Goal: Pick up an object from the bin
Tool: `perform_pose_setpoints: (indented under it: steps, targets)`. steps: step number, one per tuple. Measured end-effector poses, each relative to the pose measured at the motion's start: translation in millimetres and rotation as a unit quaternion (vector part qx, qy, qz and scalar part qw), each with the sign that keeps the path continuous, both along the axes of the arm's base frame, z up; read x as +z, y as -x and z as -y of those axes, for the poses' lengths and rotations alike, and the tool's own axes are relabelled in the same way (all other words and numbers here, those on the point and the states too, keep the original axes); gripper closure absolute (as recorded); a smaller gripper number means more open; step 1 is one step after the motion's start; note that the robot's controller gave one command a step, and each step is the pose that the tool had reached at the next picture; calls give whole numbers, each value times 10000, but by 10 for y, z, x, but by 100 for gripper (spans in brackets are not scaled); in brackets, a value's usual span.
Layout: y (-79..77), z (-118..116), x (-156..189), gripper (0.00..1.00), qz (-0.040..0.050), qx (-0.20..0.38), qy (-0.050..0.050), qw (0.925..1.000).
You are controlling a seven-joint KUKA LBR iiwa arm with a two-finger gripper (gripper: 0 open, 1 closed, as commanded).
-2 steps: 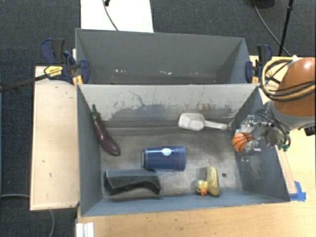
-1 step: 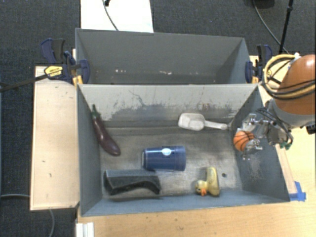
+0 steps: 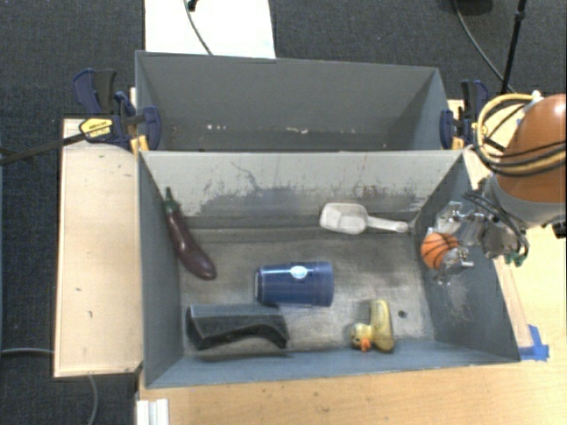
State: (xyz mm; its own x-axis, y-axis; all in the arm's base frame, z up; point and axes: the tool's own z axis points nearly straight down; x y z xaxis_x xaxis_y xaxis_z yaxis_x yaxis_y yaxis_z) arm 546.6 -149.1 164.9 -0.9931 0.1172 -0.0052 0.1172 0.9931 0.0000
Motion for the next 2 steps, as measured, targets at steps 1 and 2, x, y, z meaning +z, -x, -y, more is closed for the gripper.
perform_pose_setpoints:
  steps: [1,2]
  targets:
    - [-1,0,58,100,2,3,1,10000]
    - [-6,1,98,100,5,6,3,10000]
